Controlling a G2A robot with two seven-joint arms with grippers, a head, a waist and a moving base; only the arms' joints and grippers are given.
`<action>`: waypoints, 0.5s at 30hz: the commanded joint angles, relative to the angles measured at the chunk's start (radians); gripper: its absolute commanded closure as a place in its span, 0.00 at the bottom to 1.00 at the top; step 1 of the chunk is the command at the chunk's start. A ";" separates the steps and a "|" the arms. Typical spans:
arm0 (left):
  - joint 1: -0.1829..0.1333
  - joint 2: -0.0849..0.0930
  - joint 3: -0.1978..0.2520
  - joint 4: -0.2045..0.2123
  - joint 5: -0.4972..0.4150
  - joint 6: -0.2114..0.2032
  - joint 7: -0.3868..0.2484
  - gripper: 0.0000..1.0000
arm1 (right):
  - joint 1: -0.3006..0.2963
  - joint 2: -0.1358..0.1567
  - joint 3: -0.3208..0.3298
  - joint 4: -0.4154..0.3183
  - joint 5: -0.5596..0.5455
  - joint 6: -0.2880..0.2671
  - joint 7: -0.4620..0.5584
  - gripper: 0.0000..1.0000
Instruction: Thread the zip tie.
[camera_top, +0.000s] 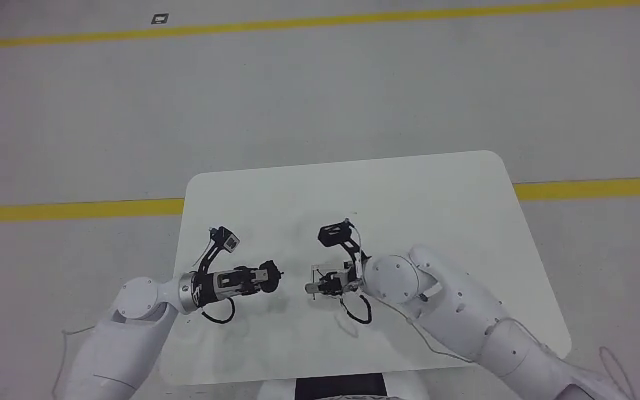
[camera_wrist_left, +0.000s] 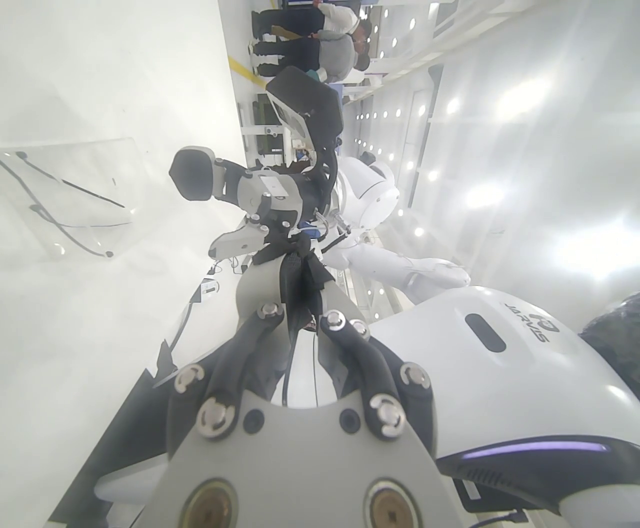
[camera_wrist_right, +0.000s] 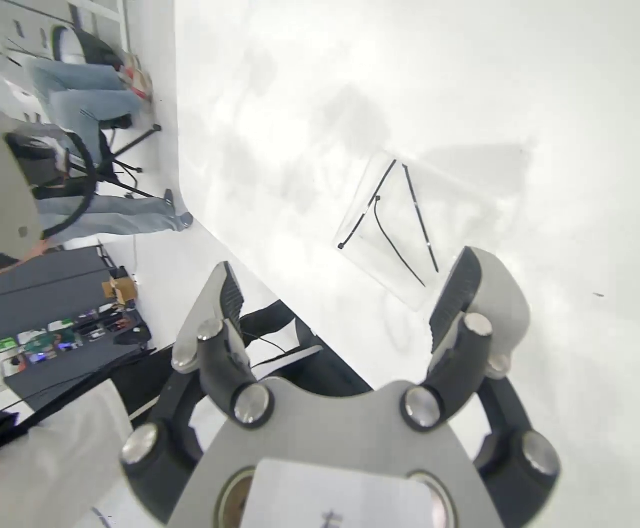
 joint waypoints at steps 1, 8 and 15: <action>0.000 0.000 0.000 0.000 0.000 0.000 0.000 1.00 | 0.025 -0.014 -0.014 0.017 -0.032 0.000 0.044 0.00; 0.000 0.000 0.000 0.000 0.000 0.000 0.000 1.00 | 0.074 -0.062 -0.060 0.047 -0.124 0.000 0.156 0.00; 0.000 0.000 0.000 0.000 0.000 0.000 0.000 1.00 | 0.074 -0.062 -0.060 0.047 -0.124 0.000 0.156 0.00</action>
